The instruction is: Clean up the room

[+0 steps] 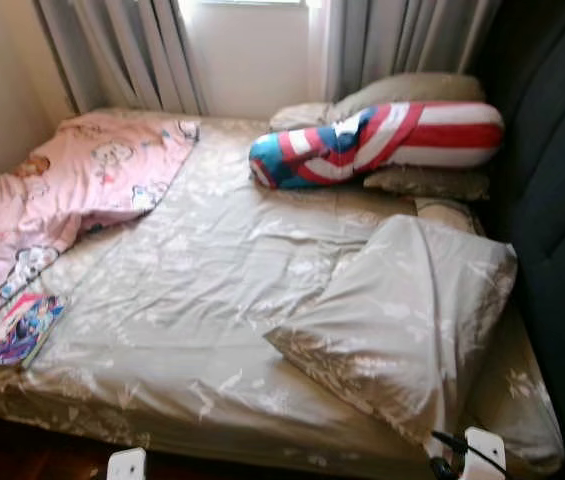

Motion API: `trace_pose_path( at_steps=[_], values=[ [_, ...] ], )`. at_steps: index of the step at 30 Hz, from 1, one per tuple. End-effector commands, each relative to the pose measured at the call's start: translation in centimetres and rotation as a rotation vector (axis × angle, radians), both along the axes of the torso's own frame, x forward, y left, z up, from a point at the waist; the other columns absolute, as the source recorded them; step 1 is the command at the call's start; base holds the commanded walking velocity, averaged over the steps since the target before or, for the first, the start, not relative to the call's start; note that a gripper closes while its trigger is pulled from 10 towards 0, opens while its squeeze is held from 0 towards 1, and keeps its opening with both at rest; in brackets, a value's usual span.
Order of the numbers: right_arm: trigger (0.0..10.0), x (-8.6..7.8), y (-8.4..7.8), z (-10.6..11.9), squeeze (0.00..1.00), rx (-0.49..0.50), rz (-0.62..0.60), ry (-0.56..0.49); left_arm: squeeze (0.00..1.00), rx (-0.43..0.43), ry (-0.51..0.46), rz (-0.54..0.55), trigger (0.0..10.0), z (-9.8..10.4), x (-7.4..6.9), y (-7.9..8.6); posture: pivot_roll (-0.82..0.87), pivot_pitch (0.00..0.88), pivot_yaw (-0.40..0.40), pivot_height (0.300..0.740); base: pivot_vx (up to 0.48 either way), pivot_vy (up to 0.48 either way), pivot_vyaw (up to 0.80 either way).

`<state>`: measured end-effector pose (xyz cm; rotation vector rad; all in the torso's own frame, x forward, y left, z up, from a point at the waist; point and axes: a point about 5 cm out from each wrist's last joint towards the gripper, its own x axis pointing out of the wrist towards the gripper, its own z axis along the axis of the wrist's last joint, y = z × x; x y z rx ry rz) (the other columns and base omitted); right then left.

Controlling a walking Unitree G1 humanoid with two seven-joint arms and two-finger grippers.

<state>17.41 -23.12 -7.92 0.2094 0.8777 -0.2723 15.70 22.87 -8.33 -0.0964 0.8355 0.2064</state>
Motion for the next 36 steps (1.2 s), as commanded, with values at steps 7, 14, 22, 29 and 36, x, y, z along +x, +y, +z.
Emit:
trace_pose_path(
  at_steps=[7, 14, 22, 29, 36],
  values=[
    [10.0, 0.0, 0.0, 0.0, 0.00, -0.004, 0.005, 0.005, 0.00, 0.002, 0.038, 0.014, 10.0, -0.2, -0.9, 1.0, 0.09, 0.000, -0.051, 0.740, 0.000, 0.000, 0.00],
    [10.0, 0.0, 0.0, 0.0, 0.00, -0.007, 0.007, 0.005, 0.00, 0.000, 0.029, -0.001, 10.0, -0.2, -0.6, 0.5, 0.09, 0.000, -0.053, 0.740, 0.000, 0.000, 0.00],
    [10.0, 0.0, -0.1, 0.0, 0.00, -0.008, 0.007, 0.007, 0.00, -0.006, 0.031, -0.003, 10.0, -0.3, -0.5, 0.0, 0.09, 0.000, -0.056, 0.740, 0.000, 0.000, 0.00],
    [10.0, 0.0, -0.1, 0.0, 0.00, -0.007, 0.007, 0.009, 0.00, -0.009, 0.035, 0.003, 10.0, -0.3, -0.7, 0.0, 0.09, 0.000, -0.059, 0.740, 0.000, 0.000, -0.18],
    [10.0, 0.0, -0.1, 0.0, 0.00, -0.008, 0.010, 0.003, 0.00, -0.009, 0.038, 0.007, 10.0, -0.4, -0.8, 0.2, 0.09, 0.000, -0.060, 0.740, 0.139, 0.000, -0.29]
  ],
)
